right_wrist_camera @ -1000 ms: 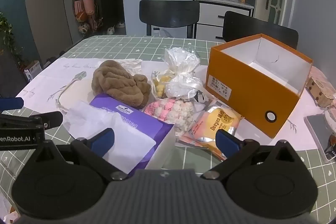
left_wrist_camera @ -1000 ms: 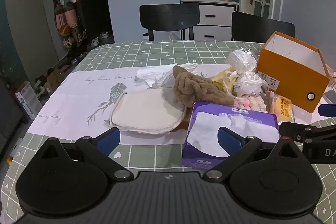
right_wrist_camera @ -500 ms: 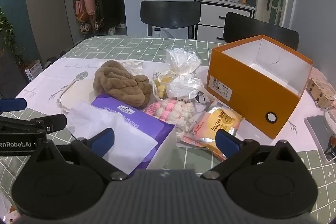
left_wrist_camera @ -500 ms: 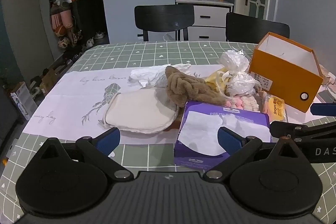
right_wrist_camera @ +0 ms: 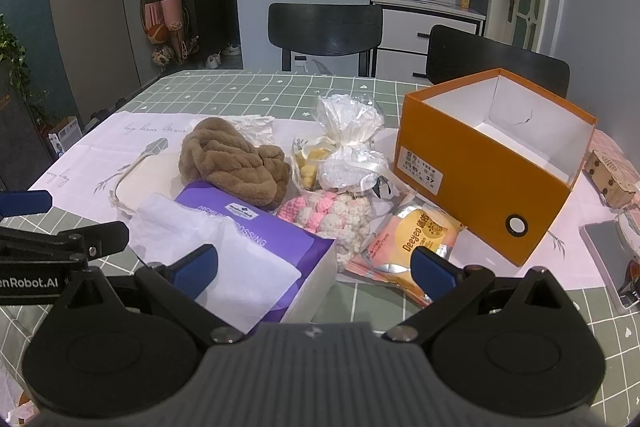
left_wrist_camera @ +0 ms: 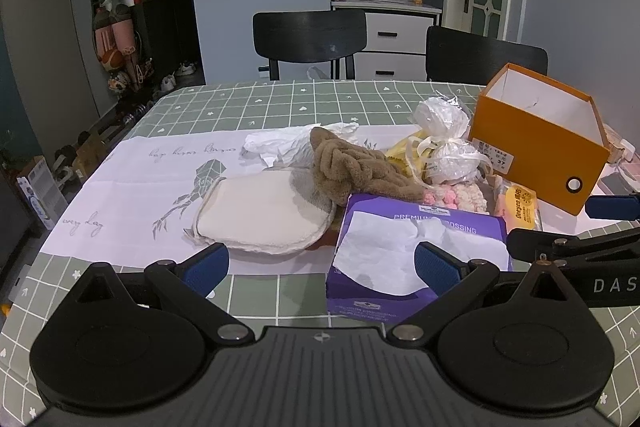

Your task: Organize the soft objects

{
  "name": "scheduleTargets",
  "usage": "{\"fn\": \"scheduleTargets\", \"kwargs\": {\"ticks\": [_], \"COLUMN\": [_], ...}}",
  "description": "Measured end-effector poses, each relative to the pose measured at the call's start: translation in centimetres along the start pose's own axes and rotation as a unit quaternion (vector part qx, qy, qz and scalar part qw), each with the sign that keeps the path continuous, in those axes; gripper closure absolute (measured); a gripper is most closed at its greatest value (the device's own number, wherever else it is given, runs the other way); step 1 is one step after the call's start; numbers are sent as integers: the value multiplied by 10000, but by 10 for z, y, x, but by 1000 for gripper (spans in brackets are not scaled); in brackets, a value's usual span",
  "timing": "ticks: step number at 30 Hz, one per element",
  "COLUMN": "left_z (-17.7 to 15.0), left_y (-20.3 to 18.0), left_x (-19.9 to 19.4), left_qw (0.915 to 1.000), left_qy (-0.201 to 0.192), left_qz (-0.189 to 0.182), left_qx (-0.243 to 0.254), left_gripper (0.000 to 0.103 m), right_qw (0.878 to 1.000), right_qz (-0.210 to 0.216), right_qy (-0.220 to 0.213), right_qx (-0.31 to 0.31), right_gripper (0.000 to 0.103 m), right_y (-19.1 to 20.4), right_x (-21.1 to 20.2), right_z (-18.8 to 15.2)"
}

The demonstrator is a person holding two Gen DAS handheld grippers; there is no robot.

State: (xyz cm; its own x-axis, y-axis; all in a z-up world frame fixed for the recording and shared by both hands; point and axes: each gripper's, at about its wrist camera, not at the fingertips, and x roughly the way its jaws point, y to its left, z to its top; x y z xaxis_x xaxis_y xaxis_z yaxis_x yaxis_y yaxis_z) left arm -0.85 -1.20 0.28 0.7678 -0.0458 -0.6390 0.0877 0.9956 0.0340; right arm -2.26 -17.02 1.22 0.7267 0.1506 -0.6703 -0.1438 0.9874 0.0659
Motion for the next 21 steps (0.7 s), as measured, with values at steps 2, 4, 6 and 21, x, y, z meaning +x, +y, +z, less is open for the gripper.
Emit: {"fn": "scheduleTargets", "kwargs": {"ticks": [2, 4, 6, 21], "left_z": [0, 0, 0, -2], "left_y": [0, 0, 0, -2], "left_x": [0, 0, 0, 0], "left_qw": [10000, 10000, 10000, 10000], "left_qy": [0, -3, 0, 11], "left_qz": [-2, -2, -4, -49], "left_qx": [-2, -3, -2, -37], "left_gripper": [0, 0, 0, 0], "right_qw": [10000, 10000, 10000, 10000], "right_qz": [3, 6, 3, 8], "right_qy": [-3, -5, -7, -10], "right_qx": [1, -2, 2, 12], "right_gripper": [3, 3, 3, 3], "right_y": [0, 0, 0, -1], "right_x": [0, 0, 0, -2], "right_z": [0, 0, 0, 1]}}
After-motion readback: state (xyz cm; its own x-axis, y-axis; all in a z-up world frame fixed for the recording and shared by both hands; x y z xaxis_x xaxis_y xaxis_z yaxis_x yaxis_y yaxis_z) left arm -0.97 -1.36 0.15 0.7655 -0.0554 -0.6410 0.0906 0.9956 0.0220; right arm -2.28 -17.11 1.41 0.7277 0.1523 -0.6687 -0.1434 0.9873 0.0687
